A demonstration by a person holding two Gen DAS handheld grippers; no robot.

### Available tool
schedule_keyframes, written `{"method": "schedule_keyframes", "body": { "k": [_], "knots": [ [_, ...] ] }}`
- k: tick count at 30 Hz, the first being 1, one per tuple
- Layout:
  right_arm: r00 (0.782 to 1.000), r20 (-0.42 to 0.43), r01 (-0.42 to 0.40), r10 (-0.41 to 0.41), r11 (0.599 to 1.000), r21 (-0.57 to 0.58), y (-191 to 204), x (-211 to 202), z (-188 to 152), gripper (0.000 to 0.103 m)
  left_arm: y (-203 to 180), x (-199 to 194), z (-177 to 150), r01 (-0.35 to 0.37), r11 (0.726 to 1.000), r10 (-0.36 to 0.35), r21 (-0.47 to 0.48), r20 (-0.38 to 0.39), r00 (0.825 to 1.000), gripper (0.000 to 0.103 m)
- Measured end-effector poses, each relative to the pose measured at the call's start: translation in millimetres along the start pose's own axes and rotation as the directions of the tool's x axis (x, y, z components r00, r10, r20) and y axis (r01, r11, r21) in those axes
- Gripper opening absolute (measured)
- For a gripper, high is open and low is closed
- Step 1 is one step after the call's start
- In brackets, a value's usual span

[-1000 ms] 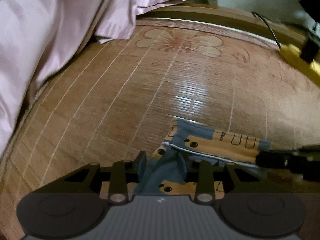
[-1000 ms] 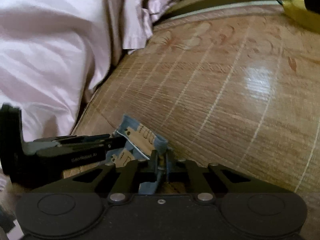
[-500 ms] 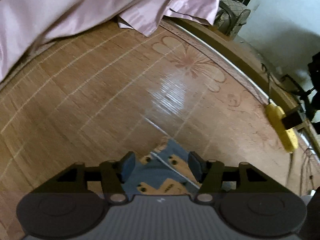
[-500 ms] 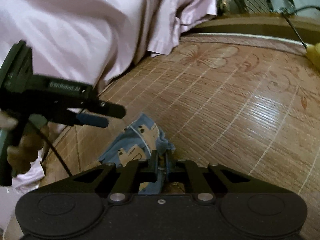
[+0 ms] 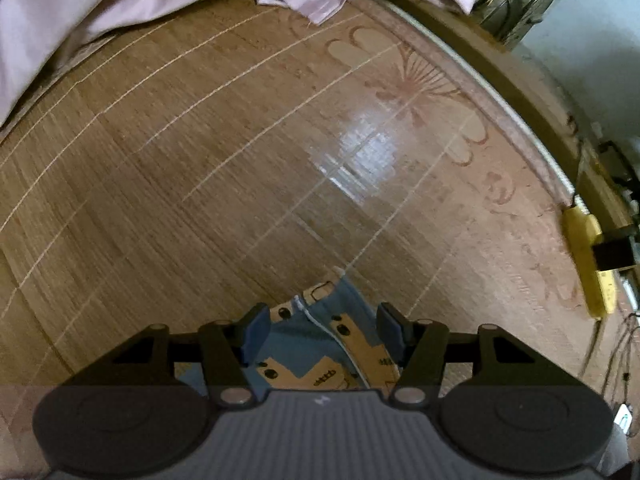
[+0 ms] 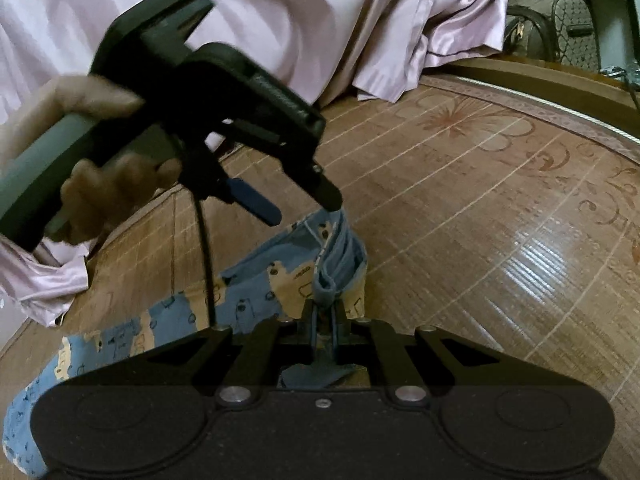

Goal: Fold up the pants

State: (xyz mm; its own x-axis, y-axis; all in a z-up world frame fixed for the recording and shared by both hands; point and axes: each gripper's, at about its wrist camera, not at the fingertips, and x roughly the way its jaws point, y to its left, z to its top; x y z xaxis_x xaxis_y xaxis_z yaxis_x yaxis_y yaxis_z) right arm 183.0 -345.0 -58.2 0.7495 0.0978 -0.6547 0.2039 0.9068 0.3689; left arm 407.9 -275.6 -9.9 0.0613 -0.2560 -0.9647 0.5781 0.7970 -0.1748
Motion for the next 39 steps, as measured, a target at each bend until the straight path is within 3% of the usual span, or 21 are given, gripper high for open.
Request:
{"method": "schedule_keyframes", "body": {
  "k": [10, 13, 15, 17, 22, 30, 32, 34, 39],
  "knots": [
    [0.999, -0.03, 0.013, -0.013, 1.0, 0.006, -1.2, 5.1, -0.9, 0.007, -8.7, 6.2, 7.3, -0.029, 0.997, 0.025, -0.077, -0.058, 0.998, 0.064],
    [0.998, -0.032, 0.06, -0.057, 0.993, 0.097, -16.4, 5.7, 0.7, 0.023, -8.8, 10.9, 9.3, -0.035, 0.994, 0.027, -0.101, -0.078, 0.997, 0.064],
    [0.996, -0.035, 0.092, -0.088, 0.983, 0.159, -28.6, 6.6, 2.2, 0.025, -8.5, 16.9, 11.3, -0.046, 0.991, 0.034, -0.126, -0.099, 0.995, 0.064],
    [0.994, -0.031, 0.111, -0.107, 0.975, 0.193, -36.6, 6.3, 2.8, 0.034, -9.2, 22.3, 12.9, -0.055, 0.989, 0.04, -0.136, -0.111, 0.993, 0.064],
    [0.992, -0.01, 0.127, -0.128, 0.968, 0.218, -43.8, 4.5, 4.6, 0.042, -8.6, 28.9, 15.4, -0.075, 0.985, 0.055, -0.154, -0.127, 0.99, 0.064],
    [0.993, -0.013, 0.119, -0.119, 0.978, 0.171, -41.5, 13.6, 10.7, 0.038, -5.6, 31.1, 12.0, -0.075, 0.986, 0.057, -0.152, -0.121, 0.991, 0.065],
    [0.993, -0.021, 0.117, -0.115, 0.977, 0.179, -43.0, 14.5, 10.8, 0.025, -5.0, 31.1, 12.0, -0.075, 0.986, 0.058, -0.147, -0.12, 0.991, 0.065],
    [0.993, -0.026, 0.12, -0.117, 0.977, 0.177, -43.1, 15.9, 11.1, 0.018, -5.0, 31.6, 11.8, -0.073, 0.987, 0.055, -0.146, -0.117, 0.992, 0.066],
    [0.995, -0.001, 0.102, -0.103, 0.981, 0.168, -40.5, 12.6, 11.9, 0.011, -5.5, 31.3, 11.4, -0.069, 0.988, 0.054, -0.14, -0.111, 0.992, 0.066]
  ]
}}
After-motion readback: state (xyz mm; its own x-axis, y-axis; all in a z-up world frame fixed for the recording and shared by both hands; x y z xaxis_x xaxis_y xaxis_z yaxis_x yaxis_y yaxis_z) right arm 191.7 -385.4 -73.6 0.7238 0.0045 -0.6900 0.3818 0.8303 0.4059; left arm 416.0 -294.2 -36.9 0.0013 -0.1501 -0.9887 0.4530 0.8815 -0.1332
